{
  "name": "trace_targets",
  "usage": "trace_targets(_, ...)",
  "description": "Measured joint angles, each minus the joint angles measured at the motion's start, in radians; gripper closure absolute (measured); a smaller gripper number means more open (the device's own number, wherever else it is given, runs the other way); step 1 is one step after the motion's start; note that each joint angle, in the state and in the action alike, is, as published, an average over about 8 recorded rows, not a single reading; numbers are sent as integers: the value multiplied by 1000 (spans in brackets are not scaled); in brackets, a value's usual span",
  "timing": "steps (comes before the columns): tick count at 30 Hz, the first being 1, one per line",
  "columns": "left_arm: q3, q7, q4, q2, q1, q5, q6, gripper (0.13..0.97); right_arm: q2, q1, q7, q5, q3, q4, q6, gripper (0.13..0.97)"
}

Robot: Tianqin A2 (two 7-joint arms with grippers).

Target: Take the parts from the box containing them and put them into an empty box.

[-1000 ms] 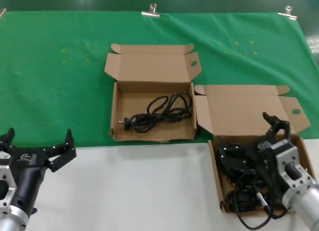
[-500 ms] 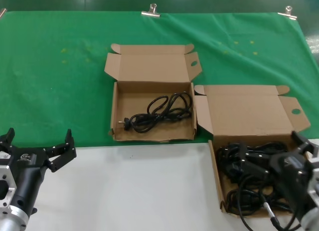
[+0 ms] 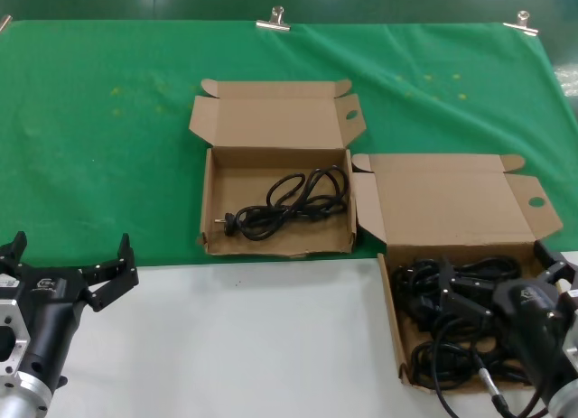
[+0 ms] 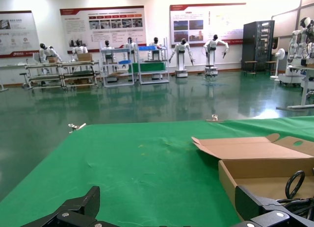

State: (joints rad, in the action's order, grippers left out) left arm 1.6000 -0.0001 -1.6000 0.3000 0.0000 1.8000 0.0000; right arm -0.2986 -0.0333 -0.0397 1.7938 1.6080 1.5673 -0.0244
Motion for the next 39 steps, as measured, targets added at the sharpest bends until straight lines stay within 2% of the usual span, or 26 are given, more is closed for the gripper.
trace_targets(39,0,0,0,0,0,0,0,132,0,0,0,0,0,0,0,129)
